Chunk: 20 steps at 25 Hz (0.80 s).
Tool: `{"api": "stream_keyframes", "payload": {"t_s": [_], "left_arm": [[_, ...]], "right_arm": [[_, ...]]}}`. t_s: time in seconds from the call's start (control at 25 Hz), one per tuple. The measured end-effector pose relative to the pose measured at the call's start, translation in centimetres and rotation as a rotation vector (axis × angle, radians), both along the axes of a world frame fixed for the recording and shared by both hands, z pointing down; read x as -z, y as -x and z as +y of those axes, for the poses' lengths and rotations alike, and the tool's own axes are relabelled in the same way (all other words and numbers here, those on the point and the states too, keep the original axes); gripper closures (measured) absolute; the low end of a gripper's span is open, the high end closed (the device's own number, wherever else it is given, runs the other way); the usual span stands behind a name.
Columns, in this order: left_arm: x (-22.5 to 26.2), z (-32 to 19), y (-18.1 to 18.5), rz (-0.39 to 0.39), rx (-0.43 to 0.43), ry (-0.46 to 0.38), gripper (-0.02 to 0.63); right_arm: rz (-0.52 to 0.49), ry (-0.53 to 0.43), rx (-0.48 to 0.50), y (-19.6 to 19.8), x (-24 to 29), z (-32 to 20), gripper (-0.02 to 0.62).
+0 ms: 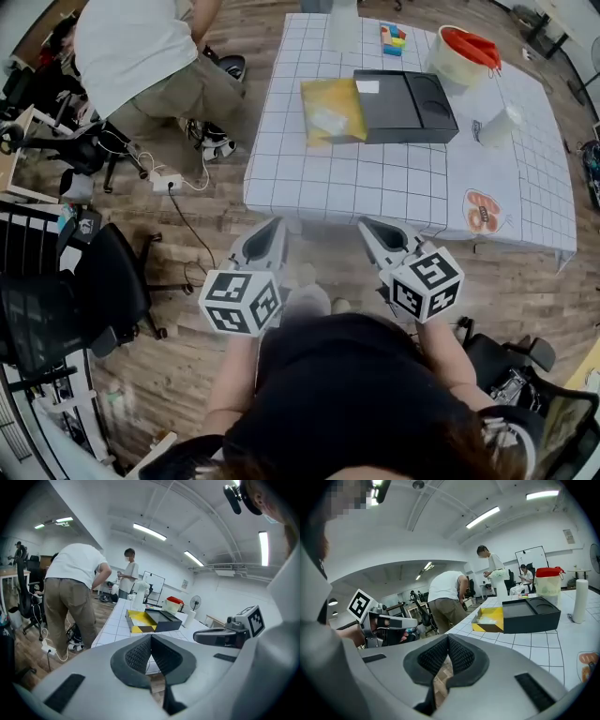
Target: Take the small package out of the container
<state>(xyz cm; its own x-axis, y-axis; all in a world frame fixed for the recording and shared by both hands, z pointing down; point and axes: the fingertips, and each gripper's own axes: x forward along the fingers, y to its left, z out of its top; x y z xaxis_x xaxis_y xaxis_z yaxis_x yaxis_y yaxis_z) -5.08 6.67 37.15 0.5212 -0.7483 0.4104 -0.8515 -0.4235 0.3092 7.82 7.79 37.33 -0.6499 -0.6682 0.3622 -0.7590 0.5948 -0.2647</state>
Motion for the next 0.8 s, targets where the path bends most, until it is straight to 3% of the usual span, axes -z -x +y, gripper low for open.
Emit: {"api": "stream_keyframes", "payload": {"t_s": [0.44, 0.8], "left_arm": [[-1.6, -5.6, 3.8, -0.060, -0.042, 0.015, 0.580], [-1.4, -9.5, 7.0, -0.058, -0.087, -0.026, 0.578]], "right_arm": [[0.041, 0.009, -0.026, 3.8, -0.3, -6.2, 0.580], [0.097, 0.000, -0.059, 6.3, -0.3, -10.1, 0.580]]}}
